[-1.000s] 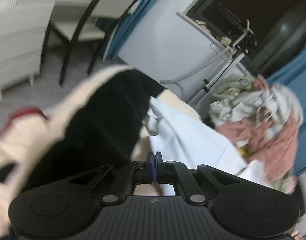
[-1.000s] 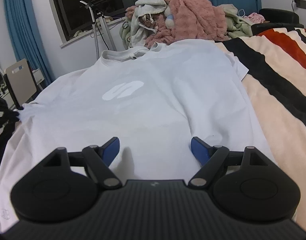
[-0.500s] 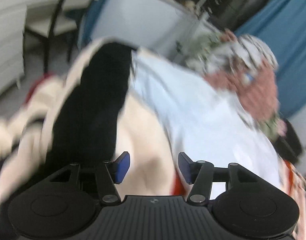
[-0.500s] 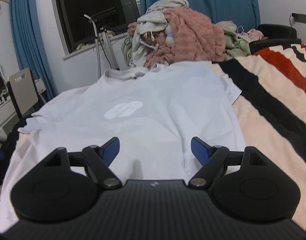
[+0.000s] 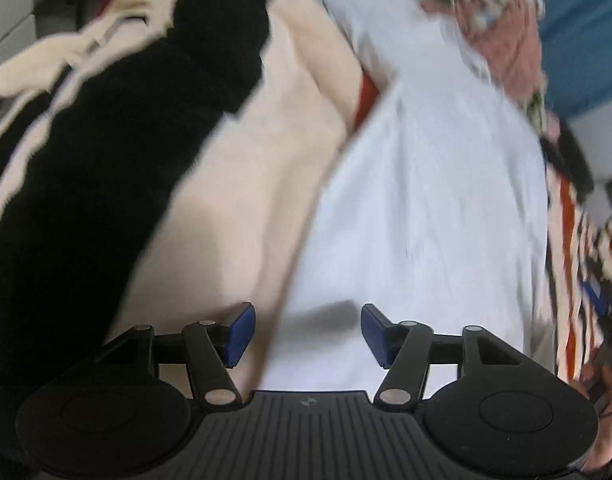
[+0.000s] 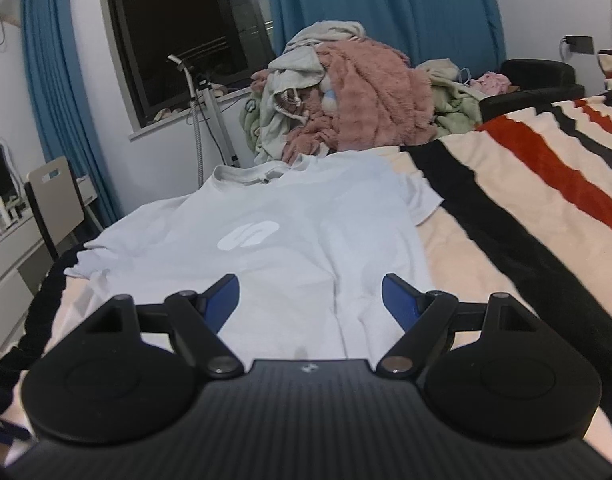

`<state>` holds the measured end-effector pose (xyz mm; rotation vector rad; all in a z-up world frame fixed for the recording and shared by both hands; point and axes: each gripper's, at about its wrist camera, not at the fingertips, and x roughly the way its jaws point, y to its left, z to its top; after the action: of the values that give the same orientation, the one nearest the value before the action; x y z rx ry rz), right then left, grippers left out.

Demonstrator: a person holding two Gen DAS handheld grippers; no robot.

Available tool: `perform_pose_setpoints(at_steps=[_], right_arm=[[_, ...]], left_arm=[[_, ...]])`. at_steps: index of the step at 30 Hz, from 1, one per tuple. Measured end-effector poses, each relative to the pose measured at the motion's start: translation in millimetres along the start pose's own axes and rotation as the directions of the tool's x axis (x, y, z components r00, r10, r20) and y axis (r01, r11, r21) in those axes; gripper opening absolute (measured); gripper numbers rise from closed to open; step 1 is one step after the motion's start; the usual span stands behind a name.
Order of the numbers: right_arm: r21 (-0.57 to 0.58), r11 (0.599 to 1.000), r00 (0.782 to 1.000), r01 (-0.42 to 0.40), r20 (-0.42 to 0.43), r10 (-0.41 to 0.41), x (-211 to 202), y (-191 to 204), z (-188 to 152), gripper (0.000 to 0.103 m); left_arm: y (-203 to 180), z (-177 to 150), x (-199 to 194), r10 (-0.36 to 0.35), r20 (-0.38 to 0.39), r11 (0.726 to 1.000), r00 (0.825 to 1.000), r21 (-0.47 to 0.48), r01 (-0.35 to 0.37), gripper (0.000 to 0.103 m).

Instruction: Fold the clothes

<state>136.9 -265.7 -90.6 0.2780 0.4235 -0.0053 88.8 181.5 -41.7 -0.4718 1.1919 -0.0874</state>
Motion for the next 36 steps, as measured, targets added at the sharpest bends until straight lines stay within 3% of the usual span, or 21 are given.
perform_pose_setpoints(at_steps=[4, 12, 15, 18, 20, 22, 25, 29, 33, 36], right_arm=[[-0.028, 0.999, 0.999, 0.021, 0.027, -0.02, -20, 0, 2, 0.08], [-0.036, 0.999, 0.999, 0.027, 0.04, -0.026, -31, -3, 4, 0.08], [0.016, 1.0, 1.0, 0.014, 0.025, -0.015, -35, -16, 9, 0.08], [0.058, 0.998, 1.0, -0.012, 0.011, 0.011, -43, -29, 16, 0.08], [0.078, 0.997, 1.0, -0.03, 0.012, 0.029, -52, -37, 20, 0.08], [0.097, 0.994, 0.999, -0.051, 0.024, 0.049, -63, -44, 24, 0.08], [0.116, 0.989, 0.995, -0.088, 0.053, 0.083, -82, -54, 29, 0.08], [0.14, 0.985, 0.992, -0.101, 0.083, 0.09, -99, -71, 28, 0.08], [0.16, 0.983, 0.996, -0.088, 0.026, 0.085, -96, -81, 16, 0.081], [0.116, 0.991, 0.995, -0.066, -0.061, 0.074, -86, -75, 0, 0.081]], left_arm=[[-22, -18, -8, 0.069, -0.006, 0.993, 0.998, 0.099, -0.068, 0.006], [-57, -42, -33, 0.223, 0.026, 0.955, 0.974, 0.194, -0.224, 0.003], [-58, -42, -30, 0.233, 0.058, 0.948, 0.971, 0.209, -0.24, 0.008], [-63, -48, -36, 0.241, 0.084, 0.942, 0.967, 0.222, -0.254, 0.025], [-66, -49, -41, 0.233, 0.122, 0.94, 0.965, 0.225, -0.255, 0.044], [-73, -50, -46, 0.221, 0.162, 0.937, 0.962, 0.237, -0.255, 0.049], [-89, -53, -49, 0.195, 0.211, 0.934, 0.958, 0.259, -0.248, 0.054], [-124, -61, -39, 0.093, 0.23, 0.937, 0.969, 0.309, -0.163, 0.055], [-172, -64, -12, 0.006, 0.229, 0.919, 0.973, 0.382, -0.096, 0.057], [-200, -60, 7, -0.036, 0.26, 0.9, 0.965, 0.429, -0.082, 0.059]])
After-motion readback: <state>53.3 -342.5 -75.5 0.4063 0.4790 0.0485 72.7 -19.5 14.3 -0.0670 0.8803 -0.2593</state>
